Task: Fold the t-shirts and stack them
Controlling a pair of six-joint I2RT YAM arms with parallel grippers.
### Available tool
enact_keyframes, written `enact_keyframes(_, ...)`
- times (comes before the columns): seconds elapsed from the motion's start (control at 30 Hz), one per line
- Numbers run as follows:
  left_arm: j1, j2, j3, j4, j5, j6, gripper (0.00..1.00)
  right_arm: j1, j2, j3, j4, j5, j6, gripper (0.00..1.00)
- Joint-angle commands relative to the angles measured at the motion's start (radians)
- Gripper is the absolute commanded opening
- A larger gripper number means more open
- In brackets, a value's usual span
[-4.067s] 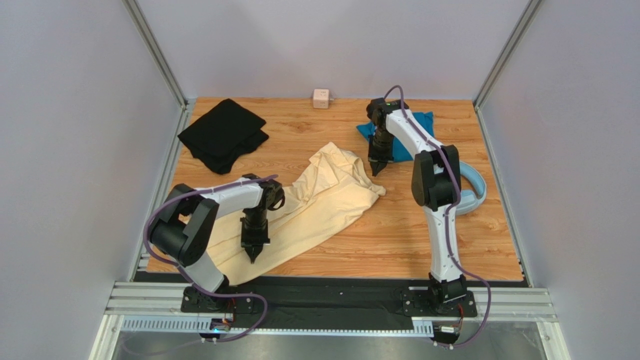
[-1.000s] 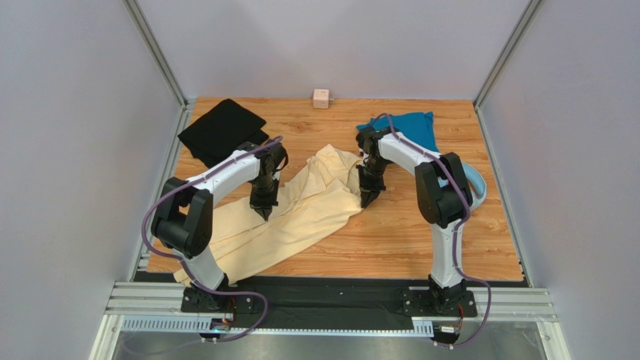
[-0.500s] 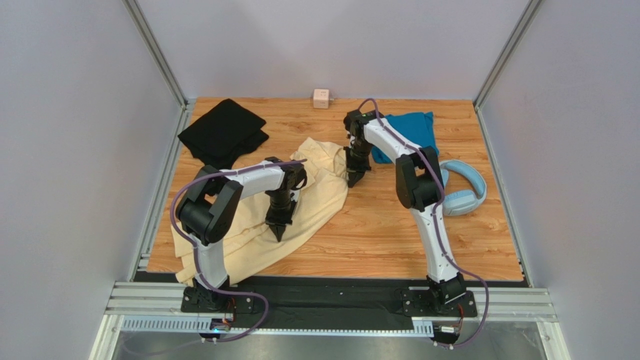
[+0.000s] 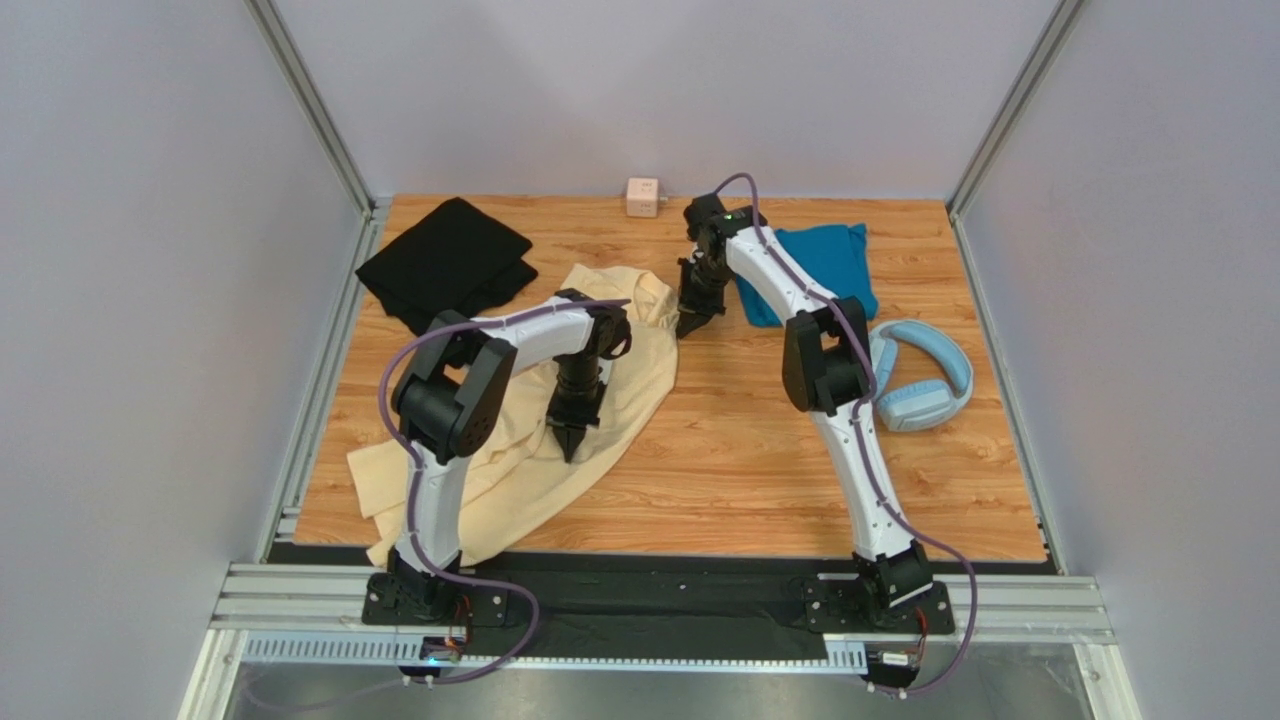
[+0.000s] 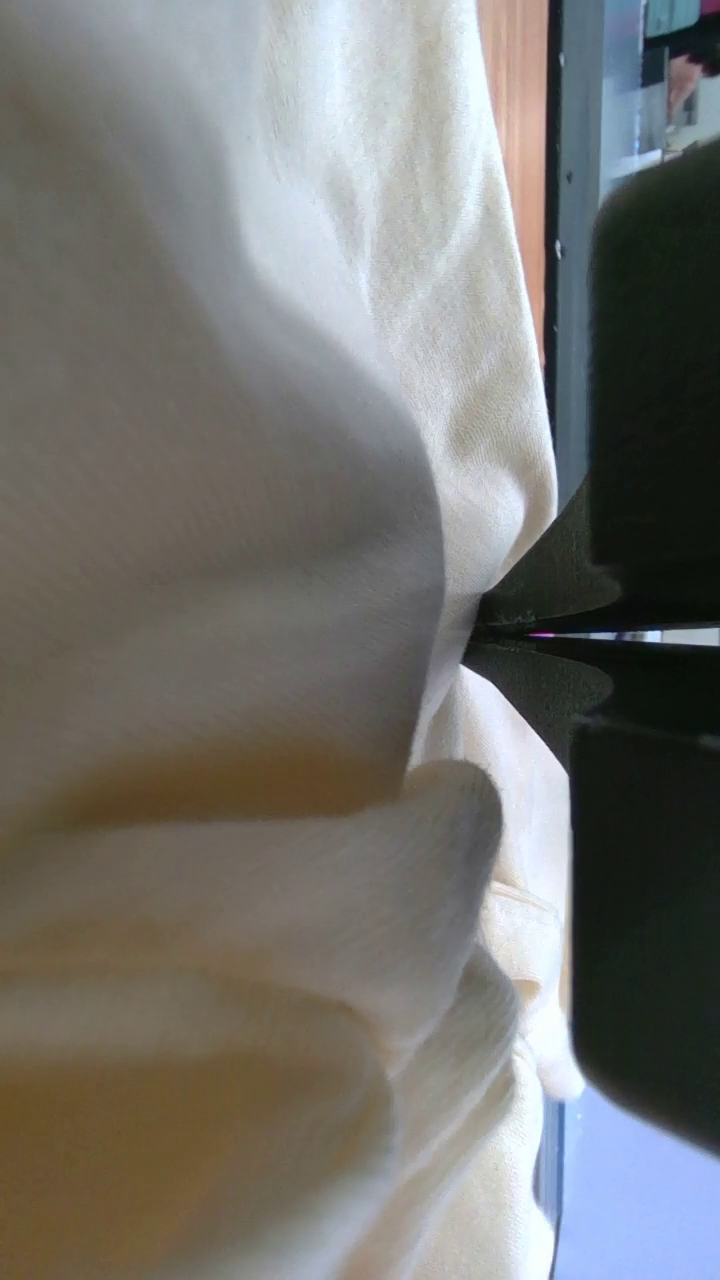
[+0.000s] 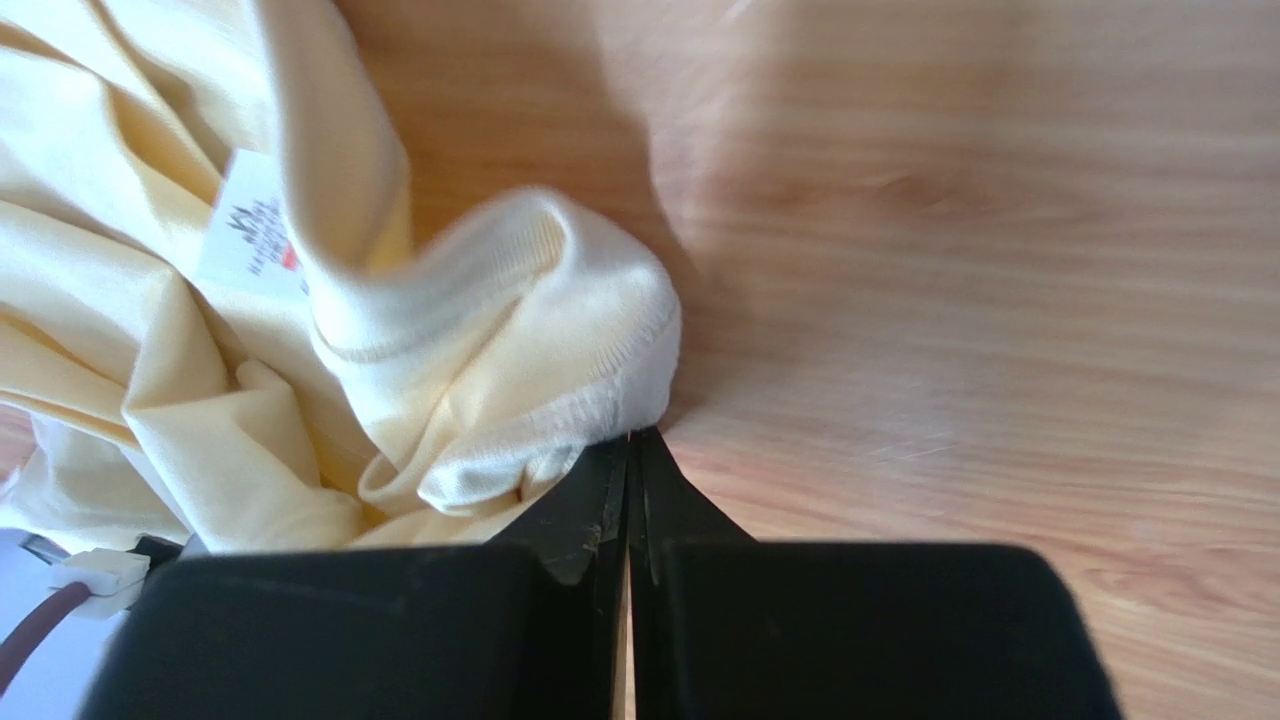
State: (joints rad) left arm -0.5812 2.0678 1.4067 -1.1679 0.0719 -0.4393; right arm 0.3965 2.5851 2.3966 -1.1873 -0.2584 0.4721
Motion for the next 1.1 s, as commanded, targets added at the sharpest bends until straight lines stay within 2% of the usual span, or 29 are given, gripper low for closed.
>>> enact_keyframes(0.0,0.027,0.077,0.150,0.019,-0.047,-0.006,0.00,-0.050,-0.016,0.044,0.075,-0.027,0.028,0.00)
enact_keyframes(0.13,0.086,0.164,0.306,-0.025,-0.009,-0.033,0.00,-0.071,-0.055,0.039,0.120,-0.048,0.014,0.05)
enact_keyframes(0.27,0.089,0.215,0.437,-0.094,-0.035,-0.029,0.00,-0.106,-0.065,0.055,0.184,-0.094,0.037,0.07)
enact_keyframes(0.43,0.090,0.267,0.563,-0.150,-0.041,-0.035,0.00,-0.131,-0.097,0.062,0.241,-0.192,0.057,0.17)
enact_keyframes(0.53,0.090,0.227,0.539,-0.141,-0.037,-0.041,0.00,-0.131,-0.155,0.026,0.279,-0.228,0.054,0.22)
enact_keyframes(0.67,0.090,0.149,0.463,-0.093,-0.052,-0.059,0.05,-0.134,-0.233,-0.036,0.339,-0.157,0.045,0.29)
enact_keyframes(0.87,0.090,0.081,0.431,-0.081,-0.018,-0.050,0.11,-0.151,-0.145,0.019,0.347,-0.168,0.068,0.29)
enact_keyframes(1.07,0.090,0.074,0.440,-0.067,-0.014,-0.038,0.11,-0.153,-0.048,0.022,0.462,-0.183,0.120,0.28)
